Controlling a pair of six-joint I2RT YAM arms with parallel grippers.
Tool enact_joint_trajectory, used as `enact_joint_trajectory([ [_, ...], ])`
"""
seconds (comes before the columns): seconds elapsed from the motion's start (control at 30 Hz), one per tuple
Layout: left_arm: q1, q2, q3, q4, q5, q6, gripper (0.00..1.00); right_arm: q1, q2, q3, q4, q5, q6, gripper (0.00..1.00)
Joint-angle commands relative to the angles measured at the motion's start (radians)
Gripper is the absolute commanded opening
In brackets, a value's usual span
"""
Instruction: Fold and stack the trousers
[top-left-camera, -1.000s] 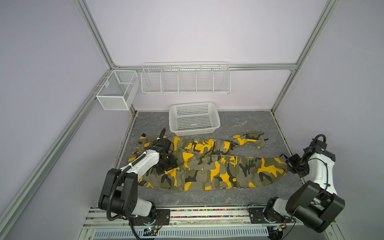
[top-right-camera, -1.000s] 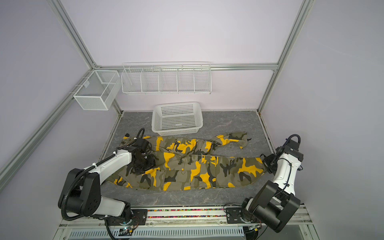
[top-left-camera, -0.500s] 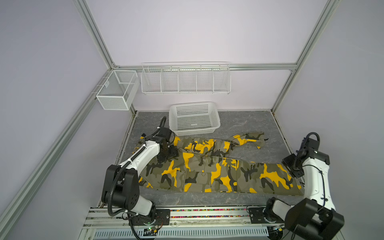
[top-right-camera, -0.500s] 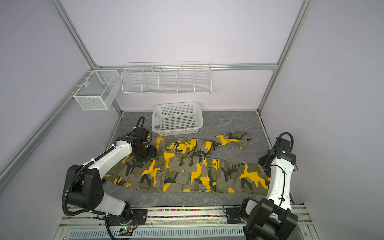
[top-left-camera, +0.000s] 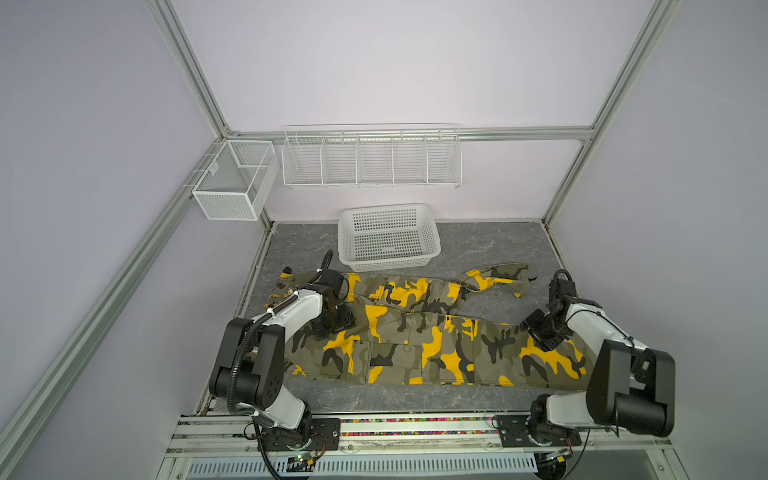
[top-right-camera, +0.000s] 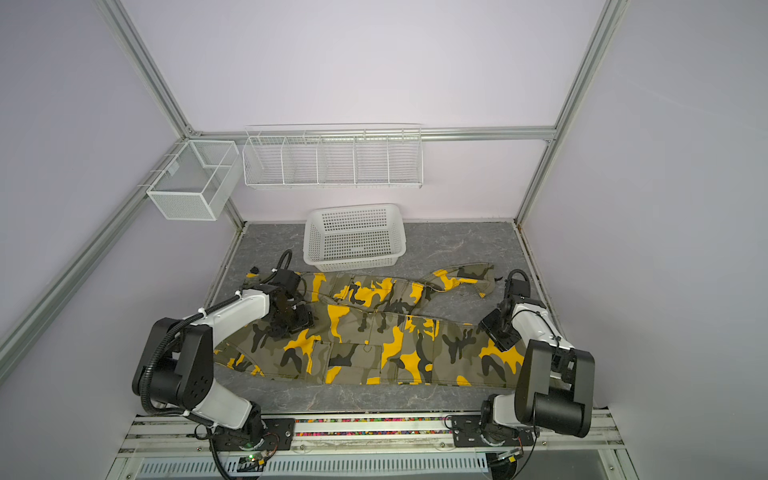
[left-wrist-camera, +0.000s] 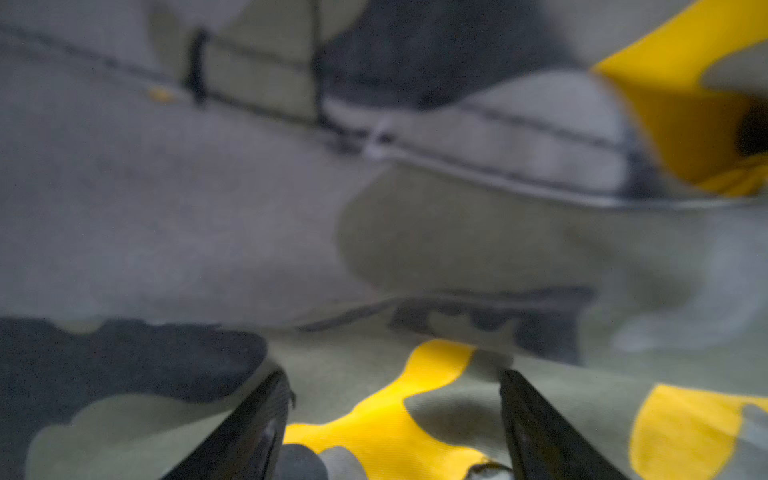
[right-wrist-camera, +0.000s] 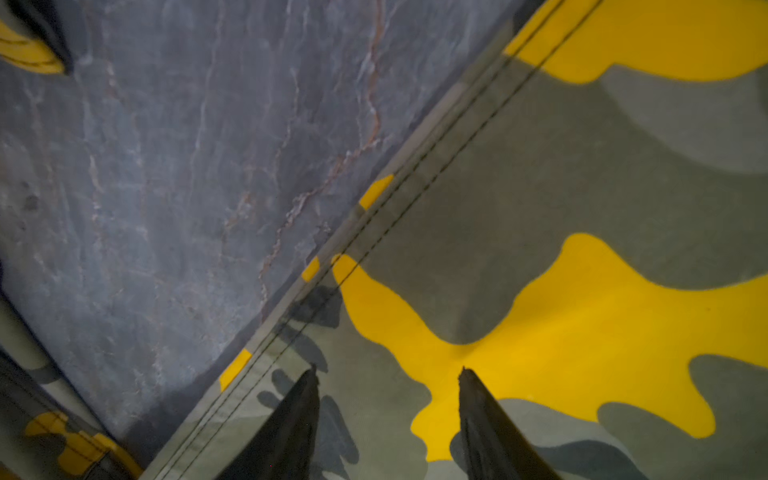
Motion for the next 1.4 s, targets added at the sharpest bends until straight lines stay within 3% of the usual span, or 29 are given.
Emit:
enact_joint_trajectory([
  [0.0, 0.047, -0.050, -0.039, -0.025, -0.028, -0.055, 0.80, 0.003, 0.004, 0.026, 0.000, 0.005, -0.054, 0.58],
  [0.23, 0.078, -0.147, 0.022, -0.114, 0.011, -0.007, 0.80, 0.003, 0.156, 0.364, -0.088, 0.038, -0.286, 0.63],
  [0.5, 0.074, -0.196, 0.110, 0.063, 0.225, 0.010, 0.83, 0.005, 0.494, 0.688, -0.109, -0.051, -0.376, 0.64],
  [0.6, 0.058, -0.162, 0.113, 0.166, 0.299, -0.008, 0.83, 0.006, 0.567, 0.717, -0.083, -0.094, -0.367, 0.62],
  [0.77, 0.002, -0.063, 0.157, 0.242, 0.325, -0.004, 0.83, 0.013, 0.640, 0.717, -0.039, -0.145, -0.343, 0.59],
  [0.87, -0.017, -0.002, 0.175, 0.281, 0.328, -0.005, 0.83, 0.013, 0.680, 0.713, -0.024, -0.176, -0.338, 0.45],
  [0.97, -0.021, 0.056, 0.192, 0.295, 0.311, 0.009, 0.83, 0.014, 0.672, 0.691, 0.000, -0.179, -0.326, 0.20],
  [1.07, -0.020, 0.100, 0.195, 0.294, 0.251, 0.044, 0.82, 0.013, 0.616, 0.678, -0.012, -0.150, -0.336, 0.07],
  [1.37, 0.010, 0.181, 0.174, 0.292, 0.110, 0.048, 0.80, -0.061, 0.331, 0.656, -0.242, -0.024, -0.362, 0.06],
])
